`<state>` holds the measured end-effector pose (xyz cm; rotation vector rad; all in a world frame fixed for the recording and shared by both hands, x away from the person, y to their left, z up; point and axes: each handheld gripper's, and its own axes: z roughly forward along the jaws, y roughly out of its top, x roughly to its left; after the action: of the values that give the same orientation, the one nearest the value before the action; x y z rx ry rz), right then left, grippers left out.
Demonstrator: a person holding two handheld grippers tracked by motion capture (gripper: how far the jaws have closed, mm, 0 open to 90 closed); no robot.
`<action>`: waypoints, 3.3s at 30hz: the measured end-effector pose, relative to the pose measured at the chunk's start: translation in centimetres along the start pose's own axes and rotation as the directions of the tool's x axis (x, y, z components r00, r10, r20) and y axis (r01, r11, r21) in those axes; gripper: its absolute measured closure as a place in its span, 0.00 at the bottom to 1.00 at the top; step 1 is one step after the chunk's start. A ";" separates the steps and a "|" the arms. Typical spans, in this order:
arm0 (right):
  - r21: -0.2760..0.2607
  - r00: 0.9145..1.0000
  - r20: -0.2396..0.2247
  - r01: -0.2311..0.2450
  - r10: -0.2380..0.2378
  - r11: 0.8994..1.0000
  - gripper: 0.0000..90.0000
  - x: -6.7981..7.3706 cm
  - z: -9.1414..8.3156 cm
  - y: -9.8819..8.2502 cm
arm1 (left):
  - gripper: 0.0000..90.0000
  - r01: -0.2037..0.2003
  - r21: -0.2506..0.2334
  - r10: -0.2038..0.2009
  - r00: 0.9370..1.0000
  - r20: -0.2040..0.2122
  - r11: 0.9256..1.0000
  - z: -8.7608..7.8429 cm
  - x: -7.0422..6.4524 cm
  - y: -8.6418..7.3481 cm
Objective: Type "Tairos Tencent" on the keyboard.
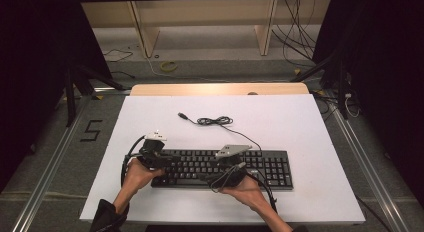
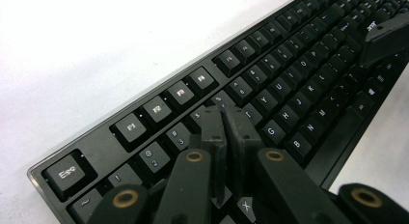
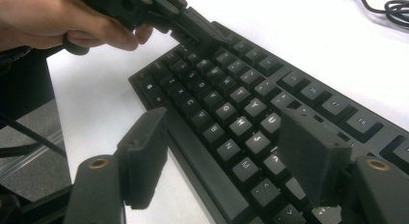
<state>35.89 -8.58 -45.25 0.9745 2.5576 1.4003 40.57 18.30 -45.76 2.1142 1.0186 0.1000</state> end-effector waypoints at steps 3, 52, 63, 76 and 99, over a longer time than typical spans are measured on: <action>0.002 1.000 -0.001 -0.001 0.001 1.000 0.40 0.0 0.0 0.0 | 0.98 -0.006 0.006 0.006 1.000 0.003 1.000 0.2 0.0 0.0; -0.006 1.000 0.009 0.011 -0.011 1.000 0.48 0.0 0.0 0.1 | 0.64 0.028 -0.026 -0.028 0.999 0.028 0.999 -0.6 -1.0 -0.3; 0.006 1.000 0.015 0.019 -0.019 1.000 0.61 -0.1 0.3 0.1 | 0.47 0.037 -0.051 -0.035 0.999 0.038 0.998 -1.1 -1.5 -0.7; 0.032 0.999 0.025 0.025 -0.026 0.999 0.78 -0.3 1.1 0.0 | 0.42 0.037 -0.104 -0.032 0.998 0.052 0.994 -1.9 -1.9 -1.4; 0.097 0.999 0.027 0.045 -0.047 0.994 1.00 -0.1 2.7 -0.2 | 0.40 0.038 -0.138 -0.029 0.997 0.072 0.990 -2.3 -2.3 -2.2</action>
<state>36.79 -6.72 -46.98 0.9352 2.6303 1.2533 36.72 18.97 -45.10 1.9598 0.9770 0.0783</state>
